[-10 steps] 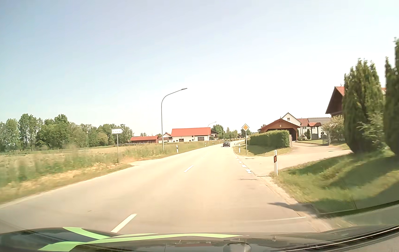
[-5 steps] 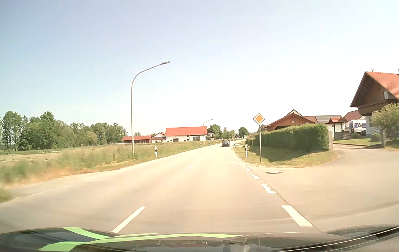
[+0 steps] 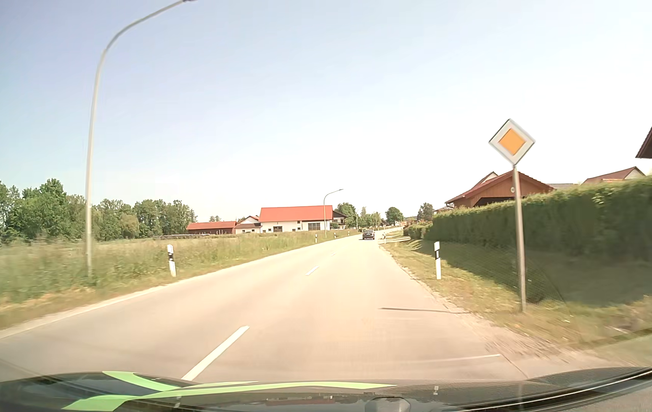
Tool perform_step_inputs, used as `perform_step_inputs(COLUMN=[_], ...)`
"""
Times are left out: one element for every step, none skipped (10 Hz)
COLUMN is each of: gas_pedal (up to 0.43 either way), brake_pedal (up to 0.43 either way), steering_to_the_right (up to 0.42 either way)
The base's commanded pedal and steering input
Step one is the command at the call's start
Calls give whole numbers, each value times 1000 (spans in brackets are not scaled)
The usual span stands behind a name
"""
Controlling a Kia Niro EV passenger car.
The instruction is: Follow the waypoints while adhering to traffic rules and regulations
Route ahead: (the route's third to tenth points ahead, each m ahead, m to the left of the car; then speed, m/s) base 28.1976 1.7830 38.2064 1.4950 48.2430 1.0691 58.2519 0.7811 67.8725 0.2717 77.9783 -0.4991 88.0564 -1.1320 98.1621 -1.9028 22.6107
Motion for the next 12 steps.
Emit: perform_step_inputs(gas_pedal=[0,0,0,0,0,0,0,0,0,0,0,0], brake_pedal=[0,0,0,0,0,0,0,18,91,177,195,201], steering_to_the_right=[3,3,3,3,3,3,3,3,3,3,3,3])
